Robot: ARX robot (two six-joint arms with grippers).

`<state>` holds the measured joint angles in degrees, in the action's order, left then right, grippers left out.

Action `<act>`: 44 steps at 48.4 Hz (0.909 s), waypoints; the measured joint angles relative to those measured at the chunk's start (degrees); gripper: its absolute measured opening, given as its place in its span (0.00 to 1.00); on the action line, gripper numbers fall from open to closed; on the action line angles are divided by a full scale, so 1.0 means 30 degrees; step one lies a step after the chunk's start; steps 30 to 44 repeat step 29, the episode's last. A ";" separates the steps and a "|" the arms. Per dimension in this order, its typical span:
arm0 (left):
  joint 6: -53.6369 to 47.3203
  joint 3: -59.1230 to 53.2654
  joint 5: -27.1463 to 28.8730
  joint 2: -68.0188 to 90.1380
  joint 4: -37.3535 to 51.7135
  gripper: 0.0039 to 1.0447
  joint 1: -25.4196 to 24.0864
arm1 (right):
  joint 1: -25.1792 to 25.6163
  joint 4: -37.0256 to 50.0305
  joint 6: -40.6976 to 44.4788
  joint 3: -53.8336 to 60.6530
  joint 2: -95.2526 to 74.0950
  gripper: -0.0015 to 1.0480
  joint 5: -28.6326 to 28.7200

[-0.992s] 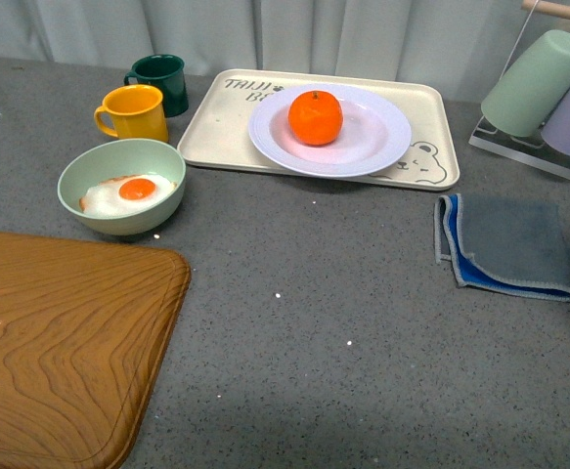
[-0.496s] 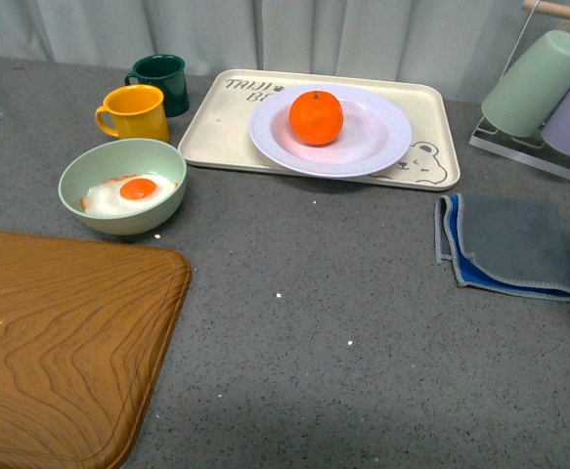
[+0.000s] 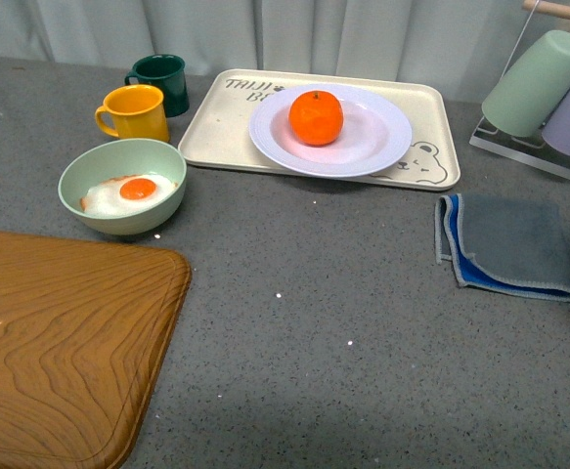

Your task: Place orange and plate with both arms

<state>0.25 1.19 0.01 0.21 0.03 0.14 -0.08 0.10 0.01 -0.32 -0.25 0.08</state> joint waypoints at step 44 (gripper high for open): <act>0.0007 0.0000 0.0000 0.0000 0.0000 0.94 0.0000 | 0.0000 0.0000 -0.0007 0.0000 0.0000 0.91 0.0000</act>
